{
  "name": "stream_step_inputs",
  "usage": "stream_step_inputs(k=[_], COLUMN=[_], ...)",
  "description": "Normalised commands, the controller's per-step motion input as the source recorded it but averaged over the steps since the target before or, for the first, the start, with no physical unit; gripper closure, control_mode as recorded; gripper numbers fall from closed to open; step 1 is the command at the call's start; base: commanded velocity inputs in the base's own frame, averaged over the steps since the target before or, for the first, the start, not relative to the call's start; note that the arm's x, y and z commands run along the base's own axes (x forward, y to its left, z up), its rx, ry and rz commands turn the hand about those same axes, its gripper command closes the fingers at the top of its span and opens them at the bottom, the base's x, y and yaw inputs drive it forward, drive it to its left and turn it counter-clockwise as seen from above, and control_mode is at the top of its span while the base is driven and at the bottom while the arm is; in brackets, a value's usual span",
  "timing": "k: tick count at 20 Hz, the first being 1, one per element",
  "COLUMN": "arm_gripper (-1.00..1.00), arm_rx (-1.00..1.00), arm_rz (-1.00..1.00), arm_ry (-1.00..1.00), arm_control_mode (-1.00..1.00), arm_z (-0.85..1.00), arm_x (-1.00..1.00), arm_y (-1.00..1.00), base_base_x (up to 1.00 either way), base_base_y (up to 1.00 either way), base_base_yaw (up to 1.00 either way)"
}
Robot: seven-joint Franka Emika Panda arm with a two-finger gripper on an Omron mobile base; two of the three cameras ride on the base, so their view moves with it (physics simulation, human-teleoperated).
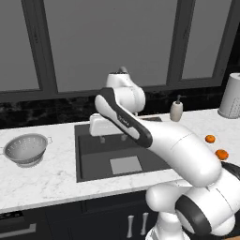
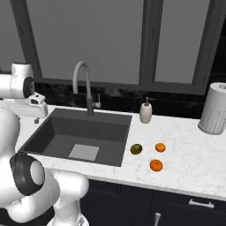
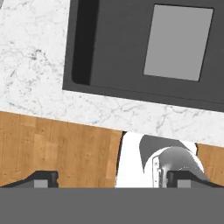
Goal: Put the colander in the sink, put the tangerine, kiwi, orange in the colander, and turn on the sink faucet and pour water over the colander.
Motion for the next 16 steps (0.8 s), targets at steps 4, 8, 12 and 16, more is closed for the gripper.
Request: stream_step_inputs(k=[4, 8, 12, 16], arm_gripper=[-1.00, -1.00, -1.00, -1.00], arm_rx=[-0.01, -0.02, -0.06, -0.03], arm_rz=[0.01, 0.00, 0.02, 0.02], arm_ry=[0.15, 0.12, 0.07, 0.00], arm_control_mode=[-1.00, -1.00, -1.00, -1.00], arm_z=[0.00, -0.06, -0.25, -0.27], arm_x=[0.00, 0.00, 0.00, 0.00], arm_y=[0.80, 0.78, 0.61, 0.42], base_base_x=[0.00, 0.00, 0.00, 0.00], base_base_y=[0.00, 0.00, 0.00, 0.00], base_base_yaw=[0.00, 0.00, 0.00, 0.00])
